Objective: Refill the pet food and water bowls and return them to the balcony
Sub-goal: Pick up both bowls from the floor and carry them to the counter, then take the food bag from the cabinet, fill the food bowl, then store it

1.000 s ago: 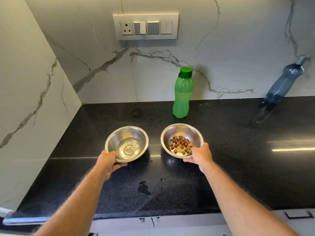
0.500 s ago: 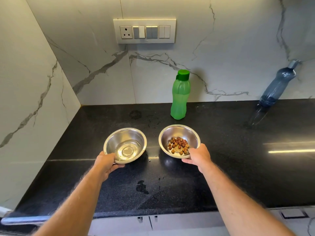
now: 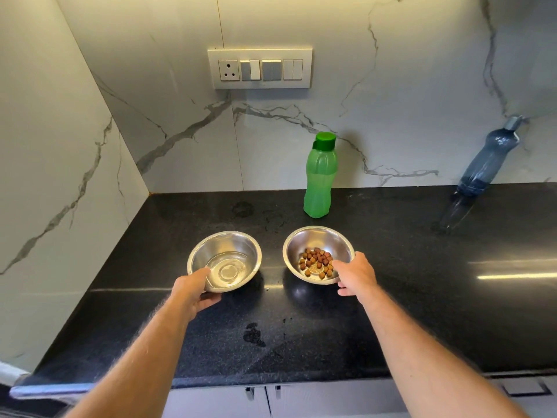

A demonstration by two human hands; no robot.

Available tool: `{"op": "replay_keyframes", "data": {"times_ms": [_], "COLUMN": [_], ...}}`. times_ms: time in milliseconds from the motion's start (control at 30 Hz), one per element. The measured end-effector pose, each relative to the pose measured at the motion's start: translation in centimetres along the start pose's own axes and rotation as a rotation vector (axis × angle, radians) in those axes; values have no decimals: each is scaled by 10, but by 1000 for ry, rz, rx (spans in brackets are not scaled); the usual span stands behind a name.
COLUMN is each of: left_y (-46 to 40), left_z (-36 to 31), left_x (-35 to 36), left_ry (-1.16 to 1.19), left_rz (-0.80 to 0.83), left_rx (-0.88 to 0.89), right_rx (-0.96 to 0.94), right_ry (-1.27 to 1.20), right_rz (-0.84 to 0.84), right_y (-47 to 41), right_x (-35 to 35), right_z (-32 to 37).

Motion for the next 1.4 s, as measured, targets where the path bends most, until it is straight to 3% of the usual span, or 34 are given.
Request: {"op": "replay_keyframes", "data": {"times_ms": [67,133,200,267,467,733,867,1033,1200,1400], "left_y": [5,9,16,24,48,134,178,227,260,254], "left_z": [-3,-6,-10,-12,-42,-180,-235,-301,-341,-358], "left_x": [-2,-8,-11,-8,0,-5,-10,-19,-7,6], "left_ry": [-67,-284,-468,-590,-752,-686,-639,-697,-702,-873], "left_rz": [-106,-292,-414,-391,-254,-392,-444,-623,-633,-705], "left_rx": [44,167,423,681,966,1365,1532,1694,1732,1694], "right_rx": [-97,-284,-454,-516,-796,-1076,-1000,-662,-530,-527], "right_ry": [164,355,491,518,307,-132,-502,-1096,-1286,-1375], "right_rz": [-72,-143,-190,-205,-112,-247,-160,153,355,394], "right_y": [1,4,10,16,34,83,112,151,168,177], "right_x": [-3,-5,-6,-6,-11,-52,-68,-84,-78,-72], "right_z": [4,10,19,30,93,251,316,382,404,415]}}
Point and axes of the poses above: each hand's wrist, its own y-axis away from the middle knuckle, its own x-axis out of the palm, z = x × y, the point moved 1 cm from there along -y, towards the middle knuckle, and after that the axes turned 5 degrees about -y, right-handed, at the moved point
